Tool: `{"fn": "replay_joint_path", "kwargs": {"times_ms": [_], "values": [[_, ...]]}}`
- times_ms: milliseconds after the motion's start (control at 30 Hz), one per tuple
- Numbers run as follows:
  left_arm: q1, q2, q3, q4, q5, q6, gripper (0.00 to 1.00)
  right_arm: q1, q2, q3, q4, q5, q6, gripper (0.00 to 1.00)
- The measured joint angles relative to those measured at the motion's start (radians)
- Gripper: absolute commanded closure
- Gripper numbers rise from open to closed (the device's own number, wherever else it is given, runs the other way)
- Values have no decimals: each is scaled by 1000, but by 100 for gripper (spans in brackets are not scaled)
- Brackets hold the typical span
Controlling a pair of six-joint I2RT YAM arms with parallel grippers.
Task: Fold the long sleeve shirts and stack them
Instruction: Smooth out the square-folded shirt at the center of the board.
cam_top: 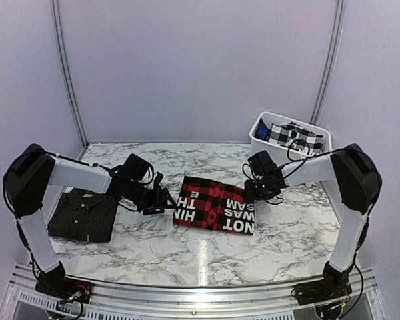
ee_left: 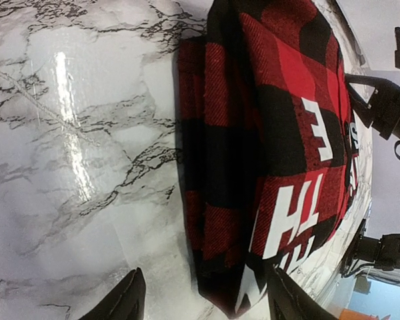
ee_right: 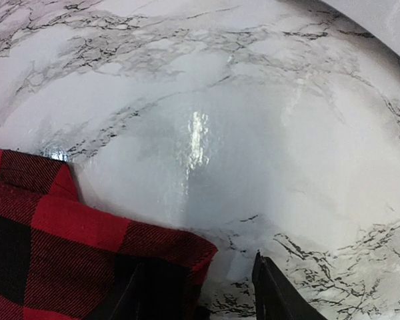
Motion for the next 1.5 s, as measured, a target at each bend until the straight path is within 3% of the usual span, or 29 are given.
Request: {"fn": "replay_joint_path", "kwargs": {"times_ms": [433, 800, 967, 1267, 1500], "values": [[1, 19, 55, 27, 51, -3, 33, -6, -23, 0, -5, -11, -19, 48], [-10, 168, 197, -37, -25, 20, 45, 8, -192, -2, -28, -24, -29, 48], [-28, 192, 243, -98, -79, 33, 49, 85, -231, -1, -33, -24, -25, 48], [-61, 222, 301, -155, -148, 44, 55, 292, -123, 122, -60, -24, -6, 50], [-62, 222, 301, -157, -161, 43, 54, 351, 4, 153, -83, 2, -1, 48]]}}
